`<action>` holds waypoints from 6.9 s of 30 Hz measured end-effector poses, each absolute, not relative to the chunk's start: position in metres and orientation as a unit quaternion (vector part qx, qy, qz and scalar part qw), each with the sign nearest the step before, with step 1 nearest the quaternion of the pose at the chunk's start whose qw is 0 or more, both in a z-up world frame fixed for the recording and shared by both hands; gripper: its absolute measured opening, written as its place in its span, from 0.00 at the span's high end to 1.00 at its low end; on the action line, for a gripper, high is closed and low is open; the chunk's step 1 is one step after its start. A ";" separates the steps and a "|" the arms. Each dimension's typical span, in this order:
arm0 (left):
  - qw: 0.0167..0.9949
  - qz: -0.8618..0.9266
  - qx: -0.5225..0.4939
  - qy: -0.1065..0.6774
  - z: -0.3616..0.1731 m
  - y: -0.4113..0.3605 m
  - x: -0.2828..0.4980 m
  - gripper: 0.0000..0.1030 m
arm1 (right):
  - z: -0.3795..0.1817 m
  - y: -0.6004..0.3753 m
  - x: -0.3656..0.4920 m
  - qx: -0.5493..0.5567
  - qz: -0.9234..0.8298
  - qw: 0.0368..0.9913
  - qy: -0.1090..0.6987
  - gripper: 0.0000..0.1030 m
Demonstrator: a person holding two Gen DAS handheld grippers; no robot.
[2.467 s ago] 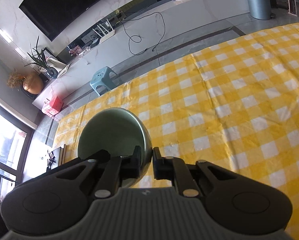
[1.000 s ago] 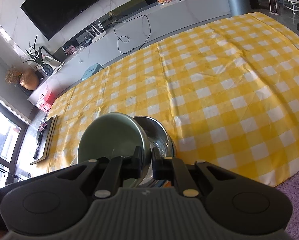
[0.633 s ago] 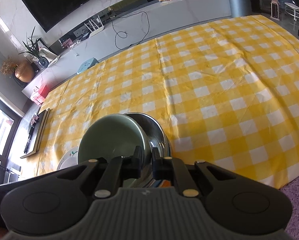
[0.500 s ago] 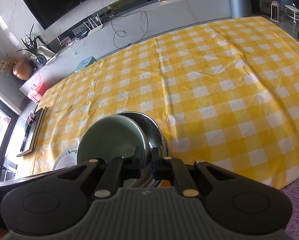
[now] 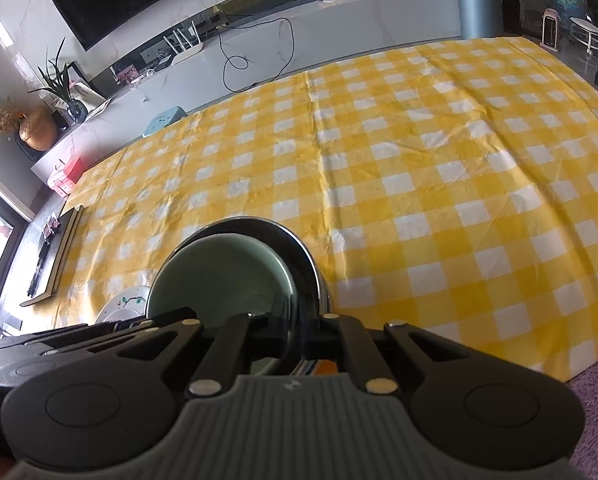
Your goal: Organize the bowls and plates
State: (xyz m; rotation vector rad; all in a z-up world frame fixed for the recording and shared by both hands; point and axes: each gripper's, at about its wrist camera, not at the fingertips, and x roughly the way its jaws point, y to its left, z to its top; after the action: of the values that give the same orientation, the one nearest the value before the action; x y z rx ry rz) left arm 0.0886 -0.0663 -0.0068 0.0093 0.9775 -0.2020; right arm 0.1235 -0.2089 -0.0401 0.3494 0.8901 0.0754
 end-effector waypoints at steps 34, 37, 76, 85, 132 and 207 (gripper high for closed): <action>0.915 -0.147 0.026 0.374 0.020 -0.055 0.077 0.36 | -0.024 -0.224 0.119 0.198 0.024 0.907 0.370 0.58; 0.910 -0.122 -0.028 0.395 0.011 -0.040 0.084 0.35 | -0.031 -0.226 0.121 0.200 0.012 0.901 0.385 0.55; 0.811 -0.116 -0.226 0.527 -0.058 -0.012 0.118 0.48 | -0.089 -0.243 0.150 0.327 0.026 0.822 0.466 0.62; 0.820 -0.114 -0.203 0.523 -0.053 -0.017 0.117 0.48 | -0.086 -0.242 0.147 0.329 0.017 0.822 0.464 0.67; 0.824 0.008 -0.296 0.483 -0.043 0.138 0.087 0.49 | -0.055 -0.083 0.188 0.228 0.131 0.828 0.495 0.69; 0.963 0.033 0.035 0.267 0.004 0.041 -0.084 0.28 | -0.017 -0.132 -0.051 -0.016 0.172 0.964 0.204 0.26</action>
State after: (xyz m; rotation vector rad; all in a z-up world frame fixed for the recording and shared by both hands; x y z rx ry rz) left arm -0.0838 0.0414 0.0037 0.0711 0.5402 0.0664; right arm -0.0507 -0.1321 -0.0173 -0.0316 0.4128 0.3475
